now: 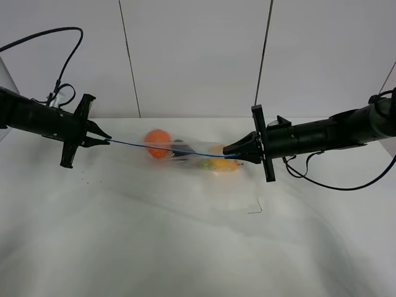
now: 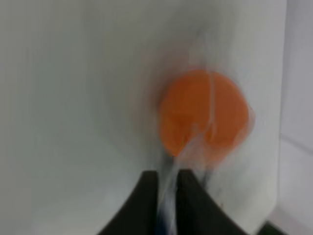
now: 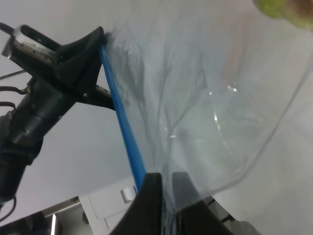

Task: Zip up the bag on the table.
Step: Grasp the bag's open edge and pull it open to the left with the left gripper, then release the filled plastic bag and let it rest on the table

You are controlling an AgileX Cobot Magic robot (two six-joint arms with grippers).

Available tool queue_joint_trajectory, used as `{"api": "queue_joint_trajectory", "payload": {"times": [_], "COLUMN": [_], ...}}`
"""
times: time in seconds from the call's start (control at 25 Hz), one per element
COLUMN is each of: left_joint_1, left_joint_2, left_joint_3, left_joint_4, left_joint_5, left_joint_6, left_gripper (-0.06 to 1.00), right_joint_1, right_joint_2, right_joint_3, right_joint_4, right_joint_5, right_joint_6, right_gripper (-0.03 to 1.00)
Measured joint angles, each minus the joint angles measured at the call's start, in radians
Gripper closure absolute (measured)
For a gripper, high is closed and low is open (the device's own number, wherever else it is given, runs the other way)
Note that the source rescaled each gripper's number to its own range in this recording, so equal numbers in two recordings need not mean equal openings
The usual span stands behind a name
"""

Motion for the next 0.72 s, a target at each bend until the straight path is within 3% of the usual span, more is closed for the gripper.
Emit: {"api": "queue_joint_trajectory", "payload": {"times": [0.08,0.16,0.24,0.36,0.6,0.72], "left_joint_1": [0.014,0.019,0.019,0.019,0.024,0.024], "left_joint_2": [0.000,0.000,0.000,0.000,0.001,0.001], "left_joint_3": [0.000,0.000,0.000,-0.023,-0.174,-0.290], "left_joint_4": [0.003,0.006,0.007,0.008,0.017,0.099], "left_joint_5": [-0.042,-0.056,-0.055,-0.051,0.035,0.105], "left_joint_6": [0.023,0.037,0.066,0.178,0.457,0.537], "left_gripper": [0.59,0.26,0.07,-0.03,-0.05,-0.05], "right_joint_1": [-0.002,-0.002,-0.002,-0.002,-0.002,-0.002], "right_joint_2": [0.000,0.000,0.000,0.000,0.000,0.000], "right_joint_3": [0.000,0.000,0.000,0.000,0.000,0.000], "right_joint_4": [-0.006,-0.008,-0.008,-0.008,-0.009,-0.009], "right_joint_5": [0.002,0.002,0.002,0.002,0.002,0.002], "right_joint_6": [0.000,0.000,0.000,0.000,0.000,0.003], "right_gripper": [0.97,0.97,0.97,0.97,0.97,0.97]}}
